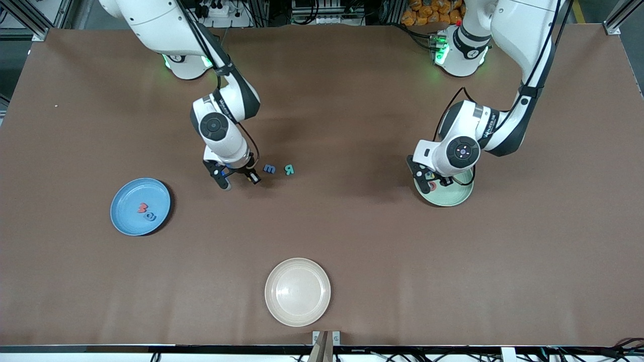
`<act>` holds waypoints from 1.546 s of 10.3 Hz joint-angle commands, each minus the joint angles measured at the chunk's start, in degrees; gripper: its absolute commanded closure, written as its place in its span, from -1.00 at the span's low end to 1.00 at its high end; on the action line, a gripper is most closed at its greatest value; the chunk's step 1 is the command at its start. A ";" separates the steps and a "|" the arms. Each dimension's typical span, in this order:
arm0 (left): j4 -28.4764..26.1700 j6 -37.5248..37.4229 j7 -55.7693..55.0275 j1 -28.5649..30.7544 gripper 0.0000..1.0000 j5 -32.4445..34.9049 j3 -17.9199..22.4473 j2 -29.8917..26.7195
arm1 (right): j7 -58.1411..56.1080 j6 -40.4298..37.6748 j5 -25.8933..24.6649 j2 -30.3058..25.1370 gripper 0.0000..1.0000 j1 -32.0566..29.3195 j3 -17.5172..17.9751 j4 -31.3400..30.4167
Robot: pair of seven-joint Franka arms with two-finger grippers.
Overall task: Sort upper and lower case letters into plates
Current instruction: 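Place the yellow n on the blue plate while the left gripper withdraws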
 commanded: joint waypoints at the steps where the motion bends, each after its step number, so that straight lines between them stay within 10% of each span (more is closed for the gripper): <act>1: -1.62 1.08 1.09 1.38 -0.68 -0.42 -0.46 -0.70 | 0.65 -7.20 -12.78 -2.11 1.00 -8.89 0.36 4.54; 2: -1.54 1.08 1.09 2.09 -1.00 -0.94 -0.55 -0.26 | -0.57 -9.85 -17.82 -1.50 1.00 -12.85 0.45 7.53; 7: 1.36 -0.49 -6.26 1.48 -1.00 -1.03 -5.72 -1.48 | -25.51 -9.79 -19.80 -0.10 1.00 -26.85 0.27 11.60; 8: 3.54 -2.15 -11.08 1.39 -1.00 -1.03 -7.65 -1.40 | -27.11 -9.96 -19.72 0.69 0.75 -28.00 0.27 11.60; 9: 5.91 -4.52 -16.61 1.04 -1.00 -1.03 -9.75 -1.05 | -26.51 -10.05 -19.63 1.75 -0.98 -28.10 0.36 11.34; 16: 10.68 -8.41 -29.41 -0.63 -1.00 -4.71 -11.62 -0.43 | -27.30 -11.72 -19.01 2.46 -1.00 -28.01 0.36 11.42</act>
